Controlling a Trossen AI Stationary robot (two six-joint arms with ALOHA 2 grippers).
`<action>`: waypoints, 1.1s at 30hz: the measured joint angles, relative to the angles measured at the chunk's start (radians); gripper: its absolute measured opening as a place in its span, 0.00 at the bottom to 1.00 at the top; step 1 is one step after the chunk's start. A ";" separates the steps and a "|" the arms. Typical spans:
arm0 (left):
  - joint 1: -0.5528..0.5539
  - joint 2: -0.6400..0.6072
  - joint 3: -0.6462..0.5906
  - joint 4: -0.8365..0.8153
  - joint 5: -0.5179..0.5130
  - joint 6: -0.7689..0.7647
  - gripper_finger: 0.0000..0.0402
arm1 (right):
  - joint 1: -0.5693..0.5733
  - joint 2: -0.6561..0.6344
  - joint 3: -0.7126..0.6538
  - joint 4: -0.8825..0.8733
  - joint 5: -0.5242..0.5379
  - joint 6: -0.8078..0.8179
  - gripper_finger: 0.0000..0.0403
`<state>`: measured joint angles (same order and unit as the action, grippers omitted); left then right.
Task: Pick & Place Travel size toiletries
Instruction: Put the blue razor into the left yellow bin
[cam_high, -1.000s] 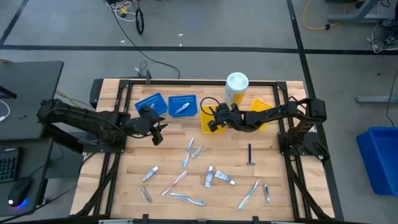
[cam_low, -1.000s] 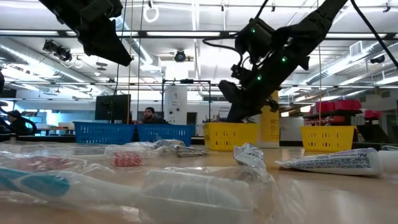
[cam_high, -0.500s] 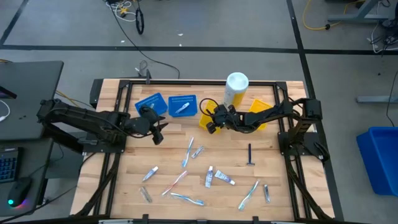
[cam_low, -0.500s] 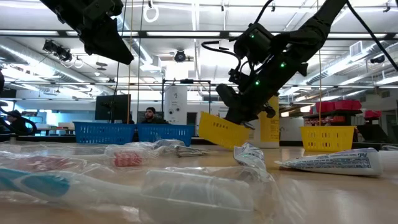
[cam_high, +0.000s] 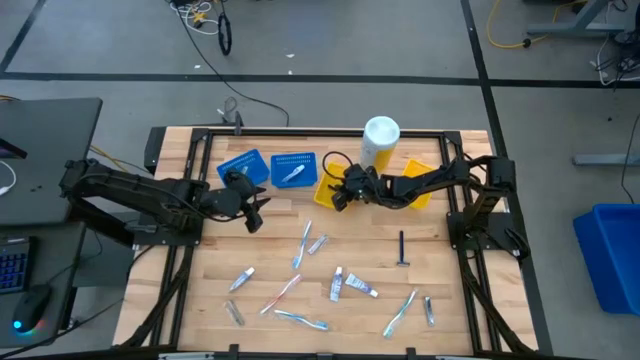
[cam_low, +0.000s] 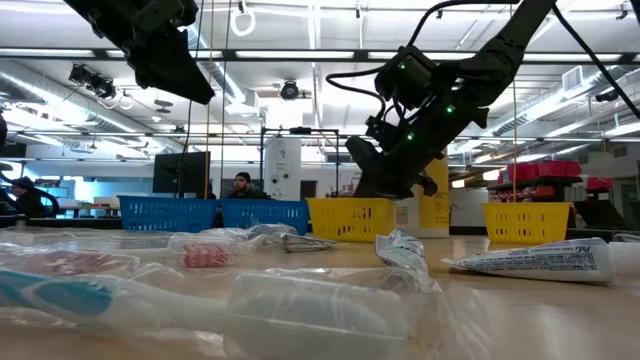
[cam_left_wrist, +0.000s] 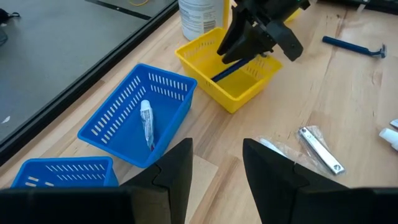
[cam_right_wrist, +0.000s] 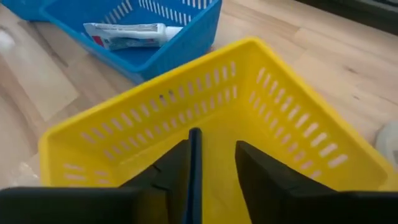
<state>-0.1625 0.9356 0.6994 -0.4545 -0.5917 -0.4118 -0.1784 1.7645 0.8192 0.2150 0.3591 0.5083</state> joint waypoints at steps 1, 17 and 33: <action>0.000 0.000 0.000 0.001 0.000 0.000 0.37 | -0.002 0.000 0.000 0.003 -0.009 0.000 0.38; 0.000 0.000 0.000 -0.001 0.001 0.000 0.37 | 0.001 -0.288 0.001 -0.220 -0.075 -0.208 0.41; 0.000 0.000 0.000 -0.001 0.001 0.000 0.37 | 0.042 -0.211 0.000 -0.500 0.049 -0.041 0.26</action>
<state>-0.1625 0.9356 0.6994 -0.4552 -0.5903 -0.4118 -0.1368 1.5533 0.8196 -0.2846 0.4081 0.4671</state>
